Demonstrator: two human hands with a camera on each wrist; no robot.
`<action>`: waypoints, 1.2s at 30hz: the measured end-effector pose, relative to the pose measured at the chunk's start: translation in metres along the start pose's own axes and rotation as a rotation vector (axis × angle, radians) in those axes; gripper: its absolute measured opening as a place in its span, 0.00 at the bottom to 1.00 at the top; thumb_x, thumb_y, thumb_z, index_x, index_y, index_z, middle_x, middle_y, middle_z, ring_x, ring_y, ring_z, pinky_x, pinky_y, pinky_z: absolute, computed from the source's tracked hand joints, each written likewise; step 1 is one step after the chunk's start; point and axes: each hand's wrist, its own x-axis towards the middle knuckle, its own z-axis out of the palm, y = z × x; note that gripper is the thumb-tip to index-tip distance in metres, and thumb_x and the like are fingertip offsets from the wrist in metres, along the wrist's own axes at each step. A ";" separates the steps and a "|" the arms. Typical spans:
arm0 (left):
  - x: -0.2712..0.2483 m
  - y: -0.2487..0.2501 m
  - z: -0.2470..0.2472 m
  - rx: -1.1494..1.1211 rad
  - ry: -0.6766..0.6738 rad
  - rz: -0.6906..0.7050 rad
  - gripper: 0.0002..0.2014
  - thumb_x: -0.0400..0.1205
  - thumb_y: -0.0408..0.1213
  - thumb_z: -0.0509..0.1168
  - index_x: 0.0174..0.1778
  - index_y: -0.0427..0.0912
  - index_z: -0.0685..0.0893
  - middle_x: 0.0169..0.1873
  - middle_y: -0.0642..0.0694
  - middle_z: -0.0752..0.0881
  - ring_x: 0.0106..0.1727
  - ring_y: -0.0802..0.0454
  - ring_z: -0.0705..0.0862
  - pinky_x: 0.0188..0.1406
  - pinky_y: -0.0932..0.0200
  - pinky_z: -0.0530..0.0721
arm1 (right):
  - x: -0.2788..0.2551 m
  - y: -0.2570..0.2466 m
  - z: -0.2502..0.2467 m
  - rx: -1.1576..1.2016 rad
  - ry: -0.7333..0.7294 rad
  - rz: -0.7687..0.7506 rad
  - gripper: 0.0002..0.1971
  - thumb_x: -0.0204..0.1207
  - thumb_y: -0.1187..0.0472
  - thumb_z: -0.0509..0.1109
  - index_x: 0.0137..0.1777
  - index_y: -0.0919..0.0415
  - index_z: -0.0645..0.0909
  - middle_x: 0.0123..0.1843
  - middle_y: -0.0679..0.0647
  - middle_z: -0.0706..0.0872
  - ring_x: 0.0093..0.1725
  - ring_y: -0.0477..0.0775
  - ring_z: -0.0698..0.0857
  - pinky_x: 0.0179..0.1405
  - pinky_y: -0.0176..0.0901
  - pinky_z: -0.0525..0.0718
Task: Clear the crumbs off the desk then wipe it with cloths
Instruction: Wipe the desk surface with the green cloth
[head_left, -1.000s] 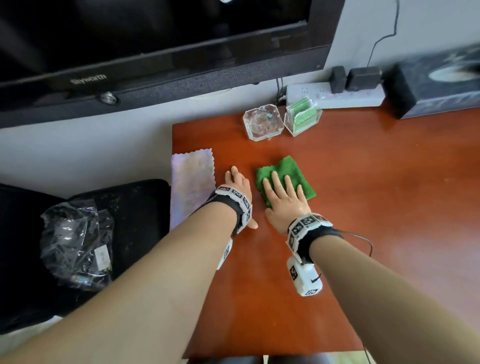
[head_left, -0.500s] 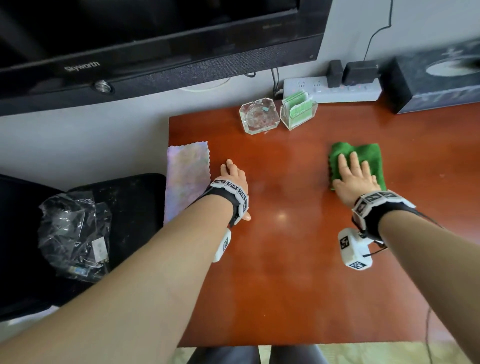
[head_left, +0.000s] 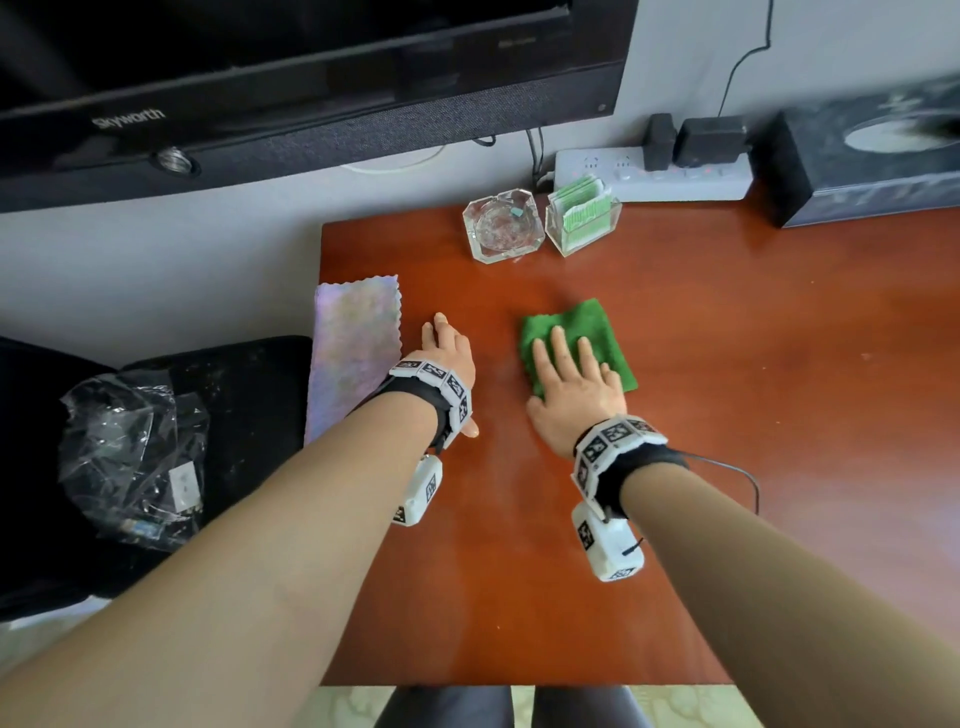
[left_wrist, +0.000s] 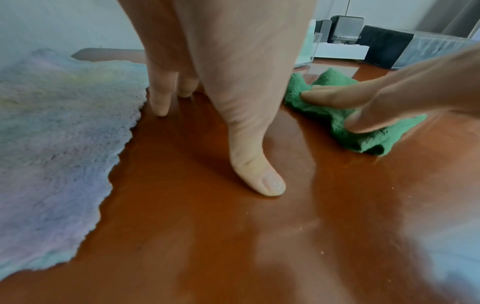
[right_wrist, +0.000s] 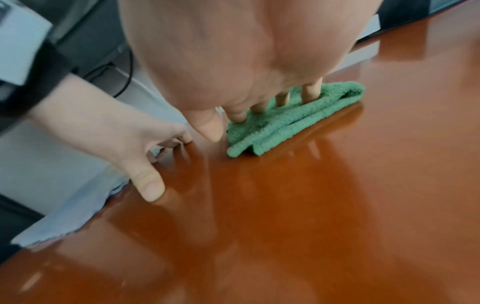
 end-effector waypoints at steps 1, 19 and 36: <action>0.001 -0.001 -0.001 -0.017 -0.009 -0.002 0.73 0.61 0.70 0.76 0.83 0.27 0.40 0.84 0.27 0.38 0.87 0.34 0.45 0.74 0.35 0.74 | -0.003 0.000 0.002 -0.020 0.007 -0.036 0.36 0.82 0.46 0.50 0.87 0.47 0.40 0.88 0.48 0.36 0.87 0.58 0.41 0.84 0.60 0.49; 0.016 0.027 -0.004 -0.419 0.084 0.088 0.71 0.66 0.69 0.75 0.85 0.39 0.31 0.84 0.41 0.28 0.86 0.41 0.34 0.84 0.35 0.48 | -0.005 0.174 -0.043 -0.176 0.156 0.244 0.31 0.85 0.45 0.52 0.87 0.42 0.48 0.88 0.50 0.51 0.81 0.62 0.60 0.73 0.60 0.66; 0.026 0.032 0.001 -0.476 0.044 0.068 0.73 0.65 0.67 0.77 0.83 0.38 0.27 0.82 0.42 0.23 0.85 0.42 0.29 0.84 0.35 0.45 | 0.068 0.007 -0.023 -0.081 0.009 -0.057 0.33 0.87 0.39 0.43 0.86 0.44 0.35 0.87 0.49 0.32 0.86 0.61 0.35 0.85 0.60 0.40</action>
